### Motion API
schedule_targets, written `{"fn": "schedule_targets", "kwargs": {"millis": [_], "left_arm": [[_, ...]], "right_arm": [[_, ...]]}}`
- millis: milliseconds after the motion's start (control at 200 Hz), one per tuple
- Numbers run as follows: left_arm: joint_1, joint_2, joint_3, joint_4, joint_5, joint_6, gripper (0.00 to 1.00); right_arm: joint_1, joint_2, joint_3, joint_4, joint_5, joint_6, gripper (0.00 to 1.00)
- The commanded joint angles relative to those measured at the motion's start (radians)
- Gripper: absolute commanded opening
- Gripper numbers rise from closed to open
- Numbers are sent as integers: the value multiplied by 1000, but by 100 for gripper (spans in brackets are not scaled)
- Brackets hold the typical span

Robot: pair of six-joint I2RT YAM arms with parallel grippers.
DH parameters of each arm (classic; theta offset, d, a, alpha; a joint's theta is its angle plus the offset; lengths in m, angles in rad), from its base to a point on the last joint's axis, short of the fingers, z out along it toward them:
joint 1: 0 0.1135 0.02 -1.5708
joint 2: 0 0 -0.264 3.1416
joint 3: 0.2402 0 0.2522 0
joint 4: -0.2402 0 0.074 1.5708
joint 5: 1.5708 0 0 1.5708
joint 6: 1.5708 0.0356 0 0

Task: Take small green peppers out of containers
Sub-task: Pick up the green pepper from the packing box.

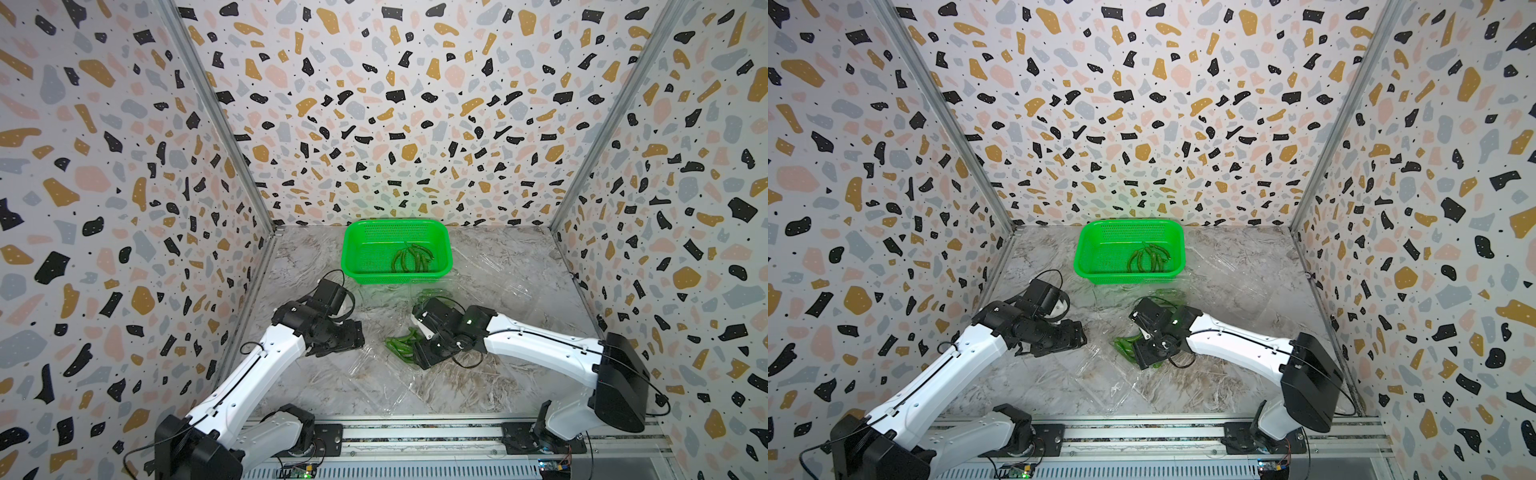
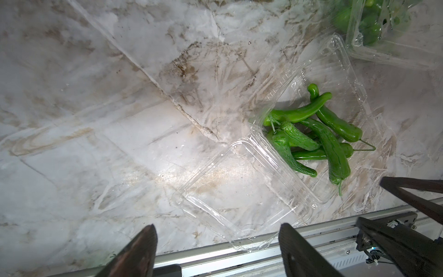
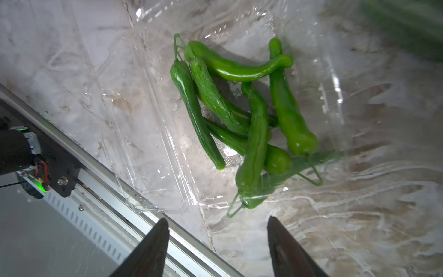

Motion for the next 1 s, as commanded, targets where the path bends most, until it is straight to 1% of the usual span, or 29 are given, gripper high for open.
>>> {"fn": "schedule_targets", "kwargs": {"millis": [0,60,120,215,365,536,671,856,996], "left_arm": [[4,-6,31,-5,3,9,81],[5,-11,27,-8,3,10,81],[5,-17,24,-10,3,10,81],[4,-26,17,-14,0,9,81],[5,-40,5,-16,-3,3,81],[5,-51,1,-20,-5,0,81],[5,-51,0,-16,-3,0,81],[5,-40,10,-6,-3,-4,81],[5,-28,21,0,-3,-5,81]], "right_arm": [[10,55,40,-30,23,-16,65],[12,87,44,-29,28,-23,64],[12,117,50,-32,38,-29,61],[12,157,64,-46,61,-35,51],[12,177,82,-52,81,-38,31],[12,160,114,-82,89,-32,18],[12,120,147,-117,83,-16,14],[10,57,206,-182,73,6,12],[-22,-21,209,-182,33,40,11]]}}
